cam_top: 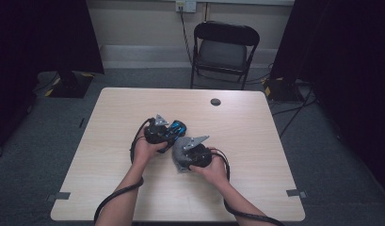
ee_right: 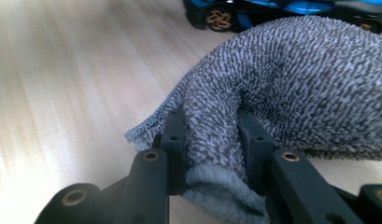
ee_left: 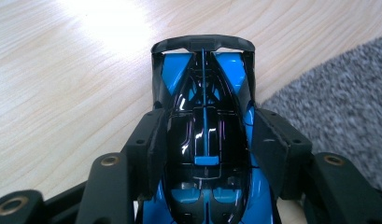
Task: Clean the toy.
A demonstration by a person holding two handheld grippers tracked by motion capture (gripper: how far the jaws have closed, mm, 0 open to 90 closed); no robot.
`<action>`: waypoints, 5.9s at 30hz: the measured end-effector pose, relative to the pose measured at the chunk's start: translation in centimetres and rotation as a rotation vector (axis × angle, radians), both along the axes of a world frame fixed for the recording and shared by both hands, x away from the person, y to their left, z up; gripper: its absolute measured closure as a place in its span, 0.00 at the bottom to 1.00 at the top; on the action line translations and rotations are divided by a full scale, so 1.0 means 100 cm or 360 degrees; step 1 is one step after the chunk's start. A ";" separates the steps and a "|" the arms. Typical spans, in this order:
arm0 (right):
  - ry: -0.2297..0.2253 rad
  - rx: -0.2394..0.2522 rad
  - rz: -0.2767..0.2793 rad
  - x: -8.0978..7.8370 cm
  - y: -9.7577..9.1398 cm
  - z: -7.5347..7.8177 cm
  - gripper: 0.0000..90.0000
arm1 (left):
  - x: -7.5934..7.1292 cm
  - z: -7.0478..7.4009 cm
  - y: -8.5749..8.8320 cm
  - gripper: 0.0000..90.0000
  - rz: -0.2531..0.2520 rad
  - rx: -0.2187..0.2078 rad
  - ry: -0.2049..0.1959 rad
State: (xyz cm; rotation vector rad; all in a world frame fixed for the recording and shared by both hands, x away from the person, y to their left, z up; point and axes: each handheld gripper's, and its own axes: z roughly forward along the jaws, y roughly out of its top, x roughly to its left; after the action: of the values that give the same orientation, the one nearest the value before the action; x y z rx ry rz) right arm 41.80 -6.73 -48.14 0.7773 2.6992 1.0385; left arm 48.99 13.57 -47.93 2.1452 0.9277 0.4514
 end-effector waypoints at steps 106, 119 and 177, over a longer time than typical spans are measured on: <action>-0.0079 0.0010 -0.0279 0.041 -0.043 -0.002 0.76 | -0.004 0.002 0.000 0.51 0.0042 0.0023 0.0035; -0.0029 0.0074 -0.0171 0.027 -0.033 -0.003 0.76 | -0.004 0.003 0.000 0.51 0.0046 0.0033 0.0041; -0.0021 0.0152 0.0240 -0.021 0.020 -0.006 0.76 | -0.006 0.003 0.001 0.51 0.0053 0.0034 0.0030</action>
State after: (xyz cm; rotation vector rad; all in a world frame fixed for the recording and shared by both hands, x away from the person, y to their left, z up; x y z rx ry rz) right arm 39.73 -4.70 -48.77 0.5862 2.7501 1.2085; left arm 48.39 13.69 -47.67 2.1593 0.9747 0.4600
